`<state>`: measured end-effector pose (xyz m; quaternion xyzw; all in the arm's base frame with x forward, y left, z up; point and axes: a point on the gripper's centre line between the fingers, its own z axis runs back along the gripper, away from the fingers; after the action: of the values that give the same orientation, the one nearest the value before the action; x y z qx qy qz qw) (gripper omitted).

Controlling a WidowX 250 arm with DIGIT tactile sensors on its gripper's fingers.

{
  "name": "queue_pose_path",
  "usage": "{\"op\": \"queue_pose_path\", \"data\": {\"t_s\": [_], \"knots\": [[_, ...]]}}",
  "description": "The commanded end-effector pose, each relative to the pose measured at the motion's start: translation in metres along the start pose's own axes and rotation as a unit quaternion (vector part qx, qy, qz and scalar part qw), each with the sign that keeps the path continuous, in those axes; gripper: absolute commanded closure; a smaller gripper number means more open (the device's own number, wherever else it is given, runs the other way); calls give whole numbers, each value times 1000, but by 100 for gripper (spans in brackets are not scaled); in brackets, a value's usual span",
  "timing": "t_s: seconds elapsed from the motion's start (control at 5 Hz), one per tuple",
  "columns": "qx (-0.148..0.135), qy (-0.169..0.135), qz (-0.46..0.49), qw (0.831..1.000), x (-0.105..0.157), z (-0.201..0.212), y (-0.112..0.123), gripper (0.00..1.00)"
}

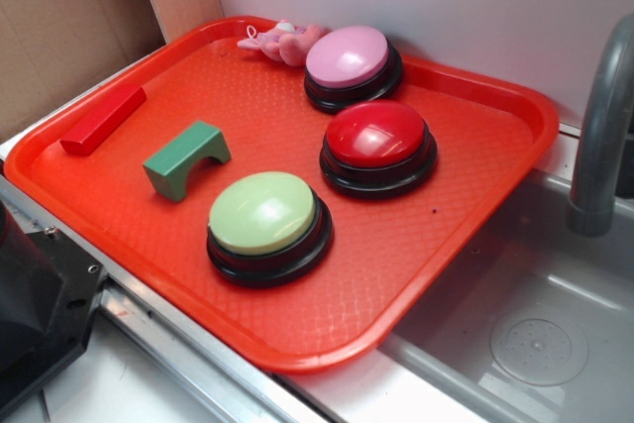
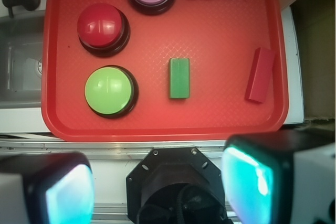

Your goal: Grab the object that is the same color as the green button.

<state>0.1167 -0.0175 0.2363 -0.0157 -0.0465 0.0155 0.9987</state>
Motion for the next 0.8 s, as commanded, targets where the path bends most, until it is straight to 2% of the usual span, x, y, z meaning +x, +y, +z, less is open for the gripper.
{"op": "queue_pose_path", "data": {"t_s": [0.0, 0.2, 0.4, 0.6], "knots": [[0, 0, 0, 1000, 0, 0, 0, 0], [9, -15, -6, 1000, 12, -27, 3, 0], [4, -16, -4, 1000, 22, -58, 8, 0], [13, -6, 15, 1000, 27, -84, 18, 0]]}}
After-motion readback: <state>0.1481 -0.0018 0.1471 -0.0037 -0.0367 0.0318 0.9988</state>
